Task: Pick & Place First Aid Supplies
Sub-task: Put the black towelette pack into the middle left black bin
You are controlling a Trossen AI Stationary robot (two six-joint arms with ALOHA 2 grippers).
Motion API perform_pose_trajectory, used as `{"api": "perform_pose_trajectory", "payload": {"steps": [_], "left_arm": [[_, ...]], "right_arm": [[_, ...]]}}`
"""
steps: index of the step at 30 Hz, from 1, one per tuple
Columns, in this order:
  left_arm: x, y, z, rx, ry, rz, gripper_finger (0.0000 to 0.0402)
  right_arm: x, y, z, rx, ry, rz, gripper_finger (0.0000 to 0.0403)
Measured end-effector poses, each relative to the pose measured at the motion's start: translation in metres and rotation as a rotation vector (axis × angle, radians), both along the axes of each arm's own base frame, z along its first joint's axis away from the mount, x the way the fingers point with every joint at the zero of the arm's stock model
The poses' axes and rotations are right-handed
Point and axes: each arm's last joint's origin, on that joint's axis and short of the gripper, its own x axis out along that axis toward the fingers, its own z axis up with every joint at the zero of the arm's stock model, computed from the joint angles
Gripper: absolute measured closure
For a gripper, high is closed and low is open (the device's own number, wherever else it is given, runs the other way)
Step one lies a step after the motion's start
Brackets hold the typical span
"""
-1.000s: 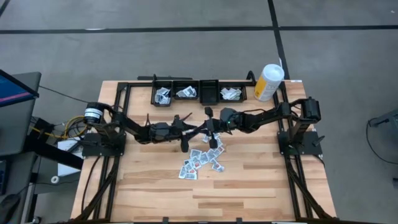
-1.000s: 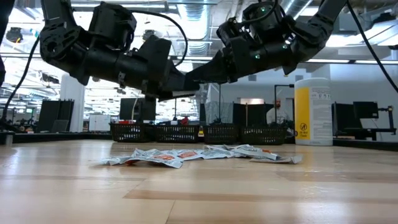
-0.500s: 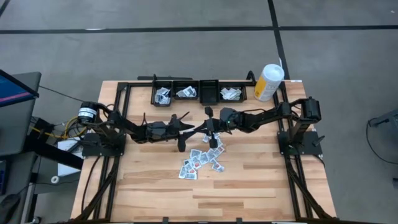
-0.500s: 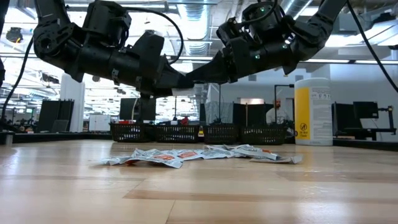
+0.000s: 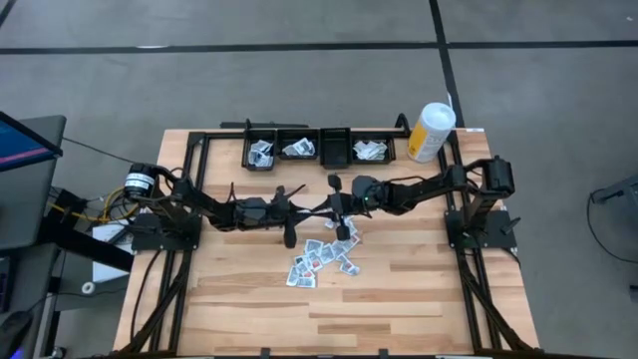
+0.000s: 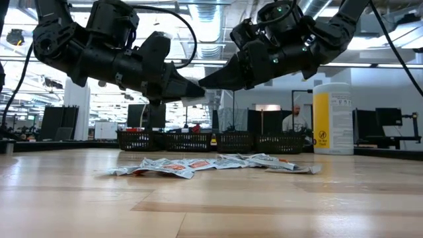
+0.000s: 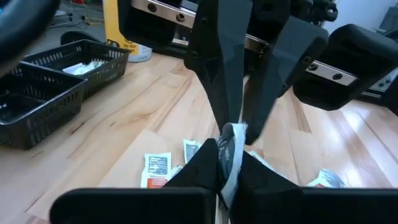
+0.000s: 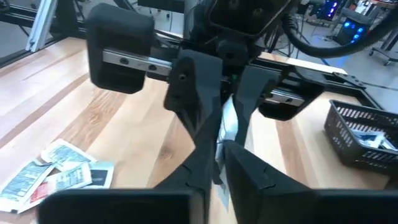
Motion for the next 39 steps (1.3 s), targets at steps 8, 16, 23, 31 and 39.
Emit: {"api": "perform_pose_trajectory", "payload": {"steps": [8, 16, 23, 31, 39], "left_arm": [[0.0, -0.002, 0.0, 0.0, 0.0, -0.066, 0.039], [0.0, -0.004, 0.0, 0.029, 0.0, -0.131, 0.0385], [0.0, -0.004, 0.001, 0.125, 0.009, -0.11, 0.0389], [0.0, -0.002, 0.001, 0.157, 0.02, -0.058, 0.0391], [0.0, -0.001, -0.001, 0.157, 0.035, -0.04, 0.0383]], "right_arm": [[0.0, 0.006, 0.001, 0.004, -0.015, 0.025, 0.0303], [0.001, 0.005, 0.002, 0.007, -0.02, -0.015, 0.0265], [-0.002, 0.003, -0.006, 0.04, 0.076, -0.022, 0.0249], [0.001, 0.008, 0.002, 0.037, -0.015, -0.002, 0.0254], [0.002, 0.019, 0.008, 0.036, -0.08, 0.059, 0.0265]]}}
